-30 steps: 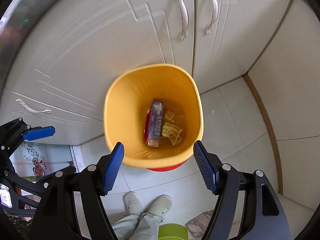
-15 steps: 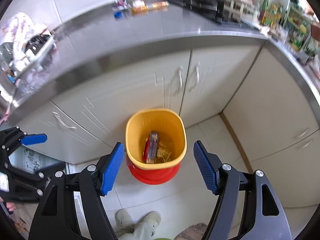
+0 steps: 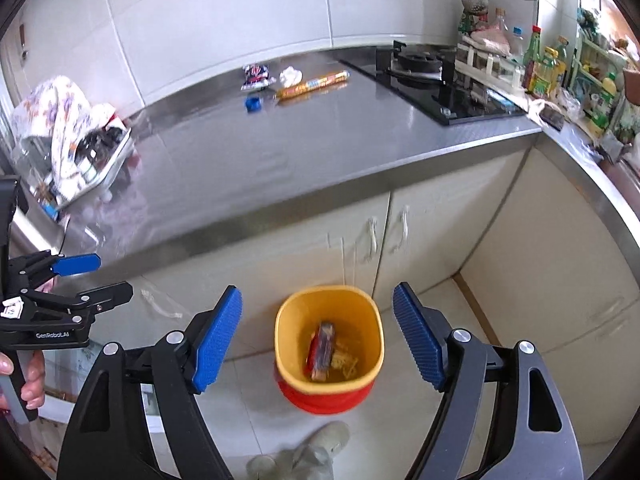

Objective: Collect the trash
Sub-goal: 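Move both open tools back up over the counter, then grasp the blue bottle cap with the left tool while the right tool grasps the orange sausage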

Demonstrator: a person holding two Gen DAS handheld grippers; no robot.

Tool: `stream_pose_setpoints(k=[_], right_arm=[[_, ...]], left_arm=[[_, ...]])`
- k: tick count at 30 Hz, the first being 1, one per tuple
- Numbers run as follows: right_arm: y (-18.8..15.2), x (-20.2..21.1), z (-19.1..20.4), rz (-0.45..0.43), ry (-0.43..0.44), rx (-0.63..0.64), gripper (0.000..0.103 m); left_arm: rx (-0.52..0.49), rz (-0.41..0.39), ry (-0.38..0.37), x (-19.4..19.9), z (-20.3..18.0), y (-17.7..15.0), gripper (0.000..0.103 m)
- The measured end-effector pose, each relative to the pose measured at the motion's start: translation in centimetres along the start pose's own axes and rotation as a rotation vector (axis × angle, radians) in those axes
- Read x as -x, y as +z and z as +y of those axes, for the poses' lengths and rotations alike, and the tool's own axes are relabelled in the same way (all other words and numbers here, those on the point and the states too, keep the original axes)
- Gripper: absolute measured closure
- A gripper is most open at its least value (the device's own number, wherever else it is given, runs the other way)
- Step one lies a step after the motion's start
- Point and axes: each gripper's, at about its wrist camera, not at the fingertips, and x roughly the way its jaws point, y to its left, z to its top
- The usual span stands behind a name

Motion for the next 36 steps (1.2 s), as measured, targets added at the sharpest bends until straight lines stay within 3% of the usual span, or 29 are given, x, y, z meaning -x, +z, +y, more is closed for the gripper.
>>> stream_pose_setpoints(k=[8, 17, 30, 36], right_arm=[[6.1, -1.5, -0.8, -0.052, 0.053, 0.031, 0.025], [11.5, -4.2, -0.6, -0.078, 0.052, 0.006, 0.024], [20.7, -14.4, 0.0, -0.044, -0.016, -0.160, 0.024], [24.4, -20.3, 1.3, -0.004, -0.047, -0.216, 0.024]], left_arm=[[0.058, -0.023, 0.050, 0.8, 0.7, 4.3, 0.022], [0.042, -0.040, 0.078, -1.5, 2.6, 10.6, 0.021], [-0.061, 0.016, 0.021, -10.8, 7.0, 22.1, 0.021], [-0.147, 0.049, 0.003, -15.6, 8.5, 25.6, 0.021]])
